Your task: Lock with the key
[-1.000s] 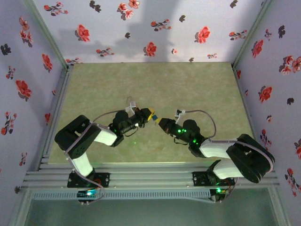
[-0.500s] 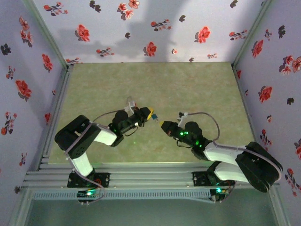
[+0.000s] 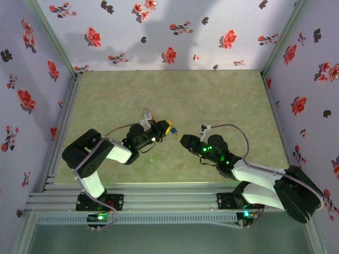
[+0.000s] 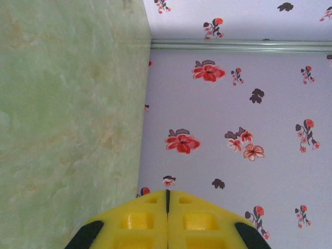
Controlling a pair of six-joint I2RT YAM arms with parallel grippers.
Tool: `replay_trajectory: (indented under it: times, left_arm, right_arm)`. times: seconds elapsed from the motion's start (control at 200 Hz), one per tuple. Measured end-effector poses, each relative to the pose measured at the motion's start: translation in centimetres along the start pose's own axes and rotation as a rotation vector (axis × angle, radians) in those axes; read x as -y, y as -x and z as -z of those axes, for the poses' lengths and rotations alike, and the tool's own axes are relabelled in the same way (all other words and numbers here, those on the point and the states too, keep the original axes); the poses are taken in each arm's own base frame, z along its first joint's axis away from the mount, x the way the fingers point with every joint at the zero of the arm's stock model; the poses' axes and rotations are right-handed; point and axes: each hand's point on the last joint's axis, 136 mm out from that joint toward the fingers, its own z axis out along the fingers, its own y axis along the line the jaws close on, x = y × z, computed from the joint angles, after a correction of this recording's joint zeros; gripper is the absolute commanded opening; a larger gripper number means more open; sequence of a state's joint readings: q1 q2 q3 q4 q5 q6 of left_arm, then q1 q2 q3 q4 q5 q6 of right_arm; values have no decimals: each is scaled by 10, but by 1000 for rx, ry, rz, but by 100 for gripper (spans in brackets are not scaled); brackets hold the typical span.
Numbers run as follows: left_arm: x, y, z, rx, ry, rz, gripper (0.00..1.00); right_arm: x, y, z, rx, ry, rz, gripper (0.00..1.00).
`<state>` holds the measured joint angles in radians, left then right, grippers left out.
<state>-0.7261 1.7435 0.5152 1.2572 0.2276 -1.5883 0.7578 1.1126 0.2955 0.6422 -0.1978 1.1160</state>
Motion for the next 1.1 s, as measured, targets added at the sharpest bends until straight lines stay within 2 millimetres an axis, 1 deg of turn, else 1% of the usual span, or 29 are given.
replay_trajectory:
  times: [0.145, 0.405, 0.545, 0.73, 1.1]
  left_arm:
    - [0, 0, 0, 0, 0, 0, 0]
    - [0, 0, 0, 0, 0, 0, 0]
    - [0, 0, 0, 0, 0, 0, 0]
    - [0, 0, 0, -1, 0, 0, 0]
    - [0, -1, 0, -5, 0, 0, 0]
  right_arm:
    - [-5, 3, -6, -4, 1, 9, 35]
    - [7, -5, -21, -48, -28, -2, 29]
    - [5, -4, -23, -47, -14, 0, 28]
    - [4, 2, -22, -31, -11, 0, 28]
    - [-4, 10, -28, -13, 13, 12, 18]
